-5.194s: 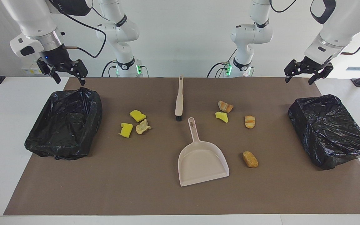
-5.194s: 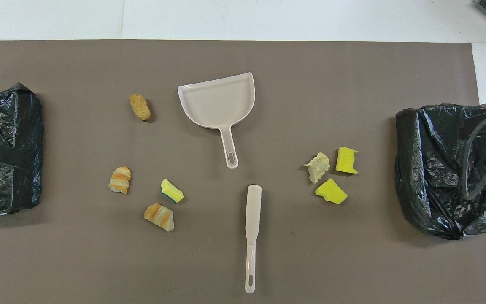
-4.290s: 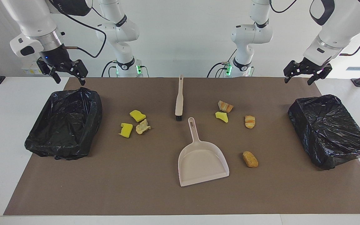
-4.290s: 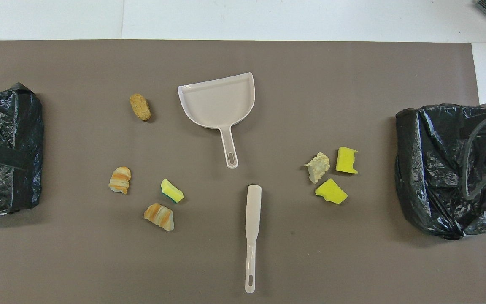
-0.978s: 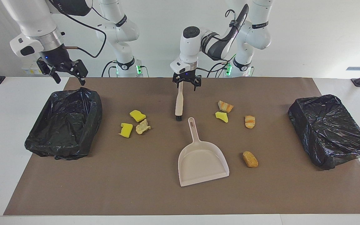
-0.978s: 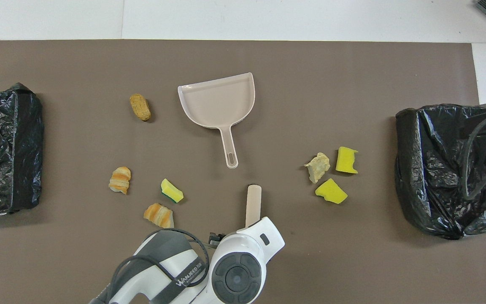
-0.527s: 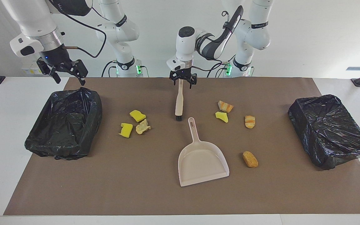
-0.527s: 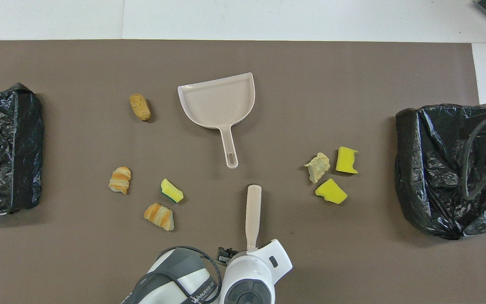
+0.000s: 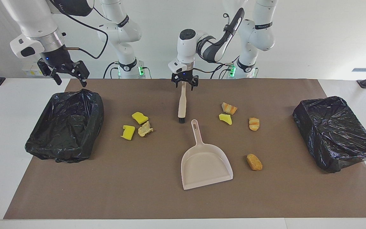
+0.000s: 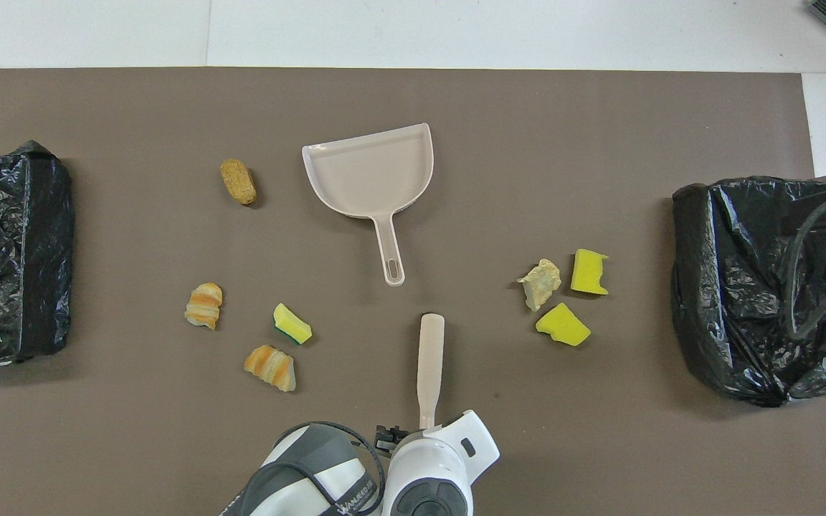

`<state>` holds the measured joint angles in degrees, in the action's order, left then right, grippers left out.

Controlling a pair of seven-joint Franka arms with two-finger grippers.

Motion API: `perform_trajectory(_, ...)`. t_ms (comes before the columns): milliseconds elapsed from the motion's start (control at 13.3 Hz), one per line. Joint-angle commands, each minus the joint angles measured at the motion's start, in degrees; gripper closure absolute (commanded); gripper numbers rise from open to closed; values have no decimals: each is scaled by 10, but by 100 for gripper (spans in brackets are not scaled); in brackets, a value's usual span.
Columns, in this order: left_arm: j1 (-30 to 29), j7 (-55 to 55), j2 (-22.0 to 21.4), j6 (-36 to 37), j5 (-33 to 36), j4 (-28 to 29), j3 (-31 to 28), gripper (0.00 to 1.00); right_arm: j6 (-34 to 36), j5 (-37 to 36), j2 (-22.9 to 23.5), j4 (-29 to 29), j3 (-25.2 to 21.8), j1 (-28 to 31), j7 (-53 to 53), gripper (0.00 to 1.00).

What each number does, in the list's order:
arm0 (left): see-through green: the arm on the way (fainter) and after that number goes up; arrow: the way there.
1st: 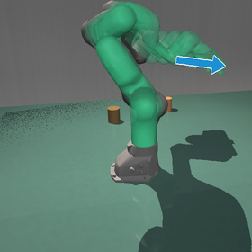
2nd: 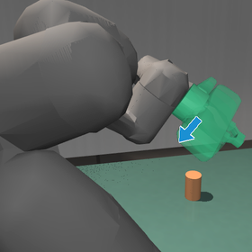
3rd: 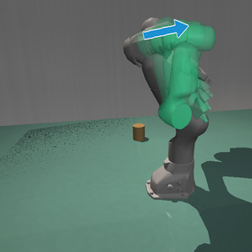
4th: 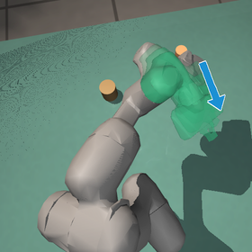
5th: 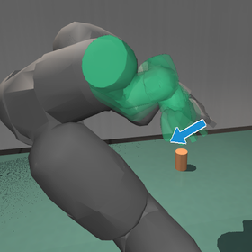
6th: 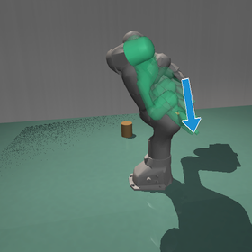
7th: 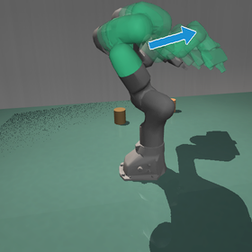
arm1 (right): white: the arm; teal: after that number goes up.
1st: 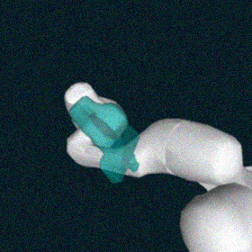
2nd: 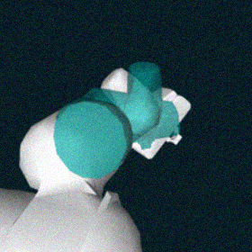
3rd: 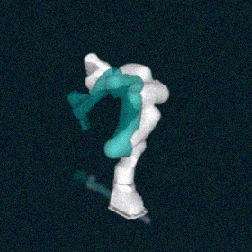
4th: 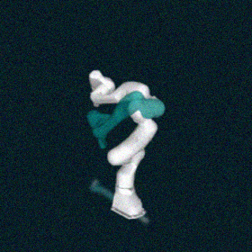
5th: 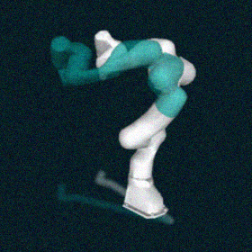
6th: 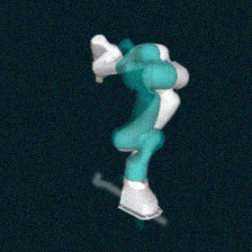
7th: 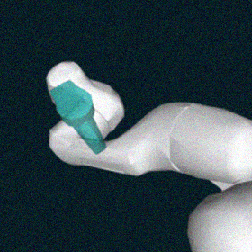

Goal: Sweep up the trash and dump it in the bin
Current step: 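Grasp the beige brush handle with the left gripper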

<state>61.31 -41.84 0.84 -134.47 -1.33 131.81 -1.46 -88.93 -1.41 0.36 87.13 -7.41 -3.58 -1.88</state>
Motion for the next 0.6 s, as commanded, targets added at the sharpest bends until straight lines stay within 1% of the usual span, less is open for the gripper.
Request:
perform_trajectory(0,14,-13,-4,-15,1,10,-9,6,-4,7,-13,14,-1,0,1,0)
perform_trajectory(75,14,-14,-4,-15,1,9,-9,8,-4,7,-13,14,-1,0,1,0)
perform_trajectory(151,14,-14,-4,-14,1,9,-9,13,-4,7,-13,14,-1,0,1,0)
perform_trajectory(301,13,-14,-4,-12,1,9,-9,28,-4,7,-13,14,-1,0,1,0)
perform_trajectory(376,14,-14,-3,-11,1,8,-9,33,-4,7,-13,14,-1,0,1,0)
perform_trajectory(527,13,-14,-4,-11,1,8,-9,50,-4,7,-13,14,-1,0,1,0)
